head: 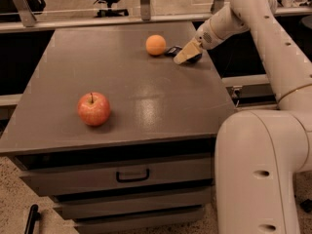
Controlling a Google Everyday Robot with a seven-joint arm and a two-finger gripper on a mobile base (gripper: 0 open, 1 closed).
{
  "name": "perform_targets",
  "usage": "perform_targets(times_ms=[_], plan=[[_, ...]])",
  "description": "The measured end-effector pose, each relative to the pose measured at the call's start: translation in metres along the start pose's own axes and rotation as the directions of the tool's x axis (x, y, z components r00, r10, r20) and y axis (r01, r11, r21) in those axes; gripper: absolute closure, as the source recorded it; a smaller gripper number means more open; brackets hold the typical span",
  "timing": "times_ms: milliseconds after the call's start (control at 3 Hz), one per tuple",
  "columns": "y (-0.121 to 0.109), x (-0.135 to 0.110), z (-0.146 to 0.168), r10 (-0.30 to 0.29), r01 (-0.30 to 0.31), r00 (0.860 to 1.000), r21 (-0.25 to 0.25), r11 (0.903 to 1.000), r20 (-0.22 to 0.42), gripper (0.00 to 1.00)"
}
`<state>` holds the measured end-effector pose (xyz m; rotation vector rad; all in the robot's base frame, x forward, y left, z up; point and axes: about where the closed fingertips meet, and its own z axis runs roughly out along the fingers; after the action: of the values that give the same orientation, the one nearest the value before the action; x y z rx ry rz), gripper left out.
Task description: Move rxbar blueberry near apple
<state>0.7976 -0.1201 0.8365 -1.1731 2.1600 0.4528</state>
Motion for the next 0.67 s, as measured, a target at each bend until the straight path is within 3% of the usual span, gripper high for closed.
perform_targets(times_ms=[667], plan=[[-0.015, 0.012, -0.028, -0.005, 0.006, 1.000, 0.057, 0.9984, -0.008, 0.85]])
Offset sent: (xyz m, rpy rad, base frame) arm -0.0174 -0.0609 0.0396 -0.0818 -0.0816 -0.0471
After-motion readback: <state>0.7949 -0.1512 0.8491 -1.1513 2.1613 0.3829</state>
